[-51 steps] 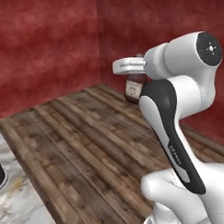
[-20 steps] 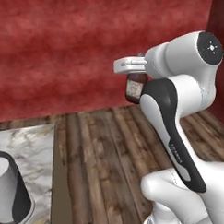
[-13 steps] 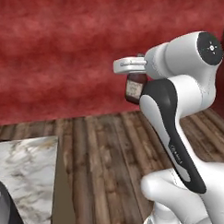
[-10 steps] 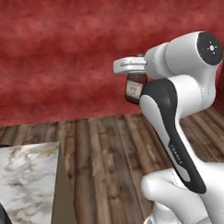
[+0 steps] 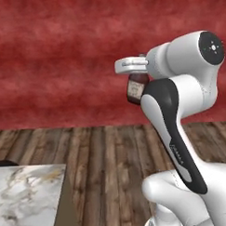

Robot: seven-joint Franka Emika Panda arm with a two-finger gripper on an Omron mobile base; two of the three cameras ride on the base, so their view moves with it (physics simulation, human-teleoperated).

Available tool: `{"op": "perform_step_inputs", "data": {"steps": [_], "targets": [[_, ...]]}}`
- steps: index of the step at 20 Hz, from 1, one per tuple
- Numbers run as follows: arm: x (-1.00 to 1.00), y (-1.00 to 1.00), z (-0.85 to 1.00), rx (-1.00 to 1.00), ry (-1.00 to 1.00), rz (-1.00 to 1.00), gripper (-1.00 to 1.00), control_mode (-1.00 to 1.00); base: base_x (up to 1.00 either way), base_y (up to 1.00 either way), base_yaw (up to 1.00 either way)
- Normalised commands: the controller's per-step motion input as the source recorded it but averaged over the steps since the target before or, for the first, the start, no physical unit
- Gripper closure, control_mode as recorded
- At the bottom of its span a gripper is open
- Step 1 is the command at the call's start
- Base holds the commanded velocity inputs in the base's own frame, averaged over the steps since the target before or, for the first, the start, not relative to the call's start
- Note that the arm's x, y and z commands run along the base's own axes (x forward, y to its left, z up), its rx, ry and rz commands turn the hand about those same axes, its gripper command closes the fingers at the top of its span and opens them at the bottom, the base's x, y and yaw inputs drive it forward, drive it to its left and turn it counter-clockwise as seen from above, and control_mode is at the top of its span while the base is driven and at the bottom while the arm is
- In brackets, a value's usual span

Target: Move the ketchup and mayonnaise from the cabinet to the dining counter.

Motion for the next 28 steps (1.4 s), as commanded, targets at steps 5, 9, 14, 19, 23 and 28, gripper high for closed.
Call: {"op": "perform_step_inputs", "data": {"steps": [5, 9, 14, 19, 23, 28], "targets": [[0.0, 0.0, 0.0, 0.0, 0.0, 0.0, 1.0, 1.0, 0.68, -0.22, 0.35], [0.0, 0.0, 0.0, 0.0, 0.0, 0.0, 1.0, 1.0, 0.68, -0.21, 0.32], [0.0, 0.0, 0.0, 0.0, 0.0, 0.0, 1.0, 1.0, 0.67, -0.22, 0.26], [0.0, 0.0, 0.0, 0.0, 0.0, 0.0, 1.0, 1.0, 0.65, -0.12, 0.4], [0.0, 0.0, 0.0, 0.0, 0.0, 0.0, 1.0, 1.0, 0.63, -0.12, 0.45], [0.0, 0.0, 0.0, 0.0, 0.0, 0.0, 1.0, 1.0, 0.63, -0.13, 0.4]]}}
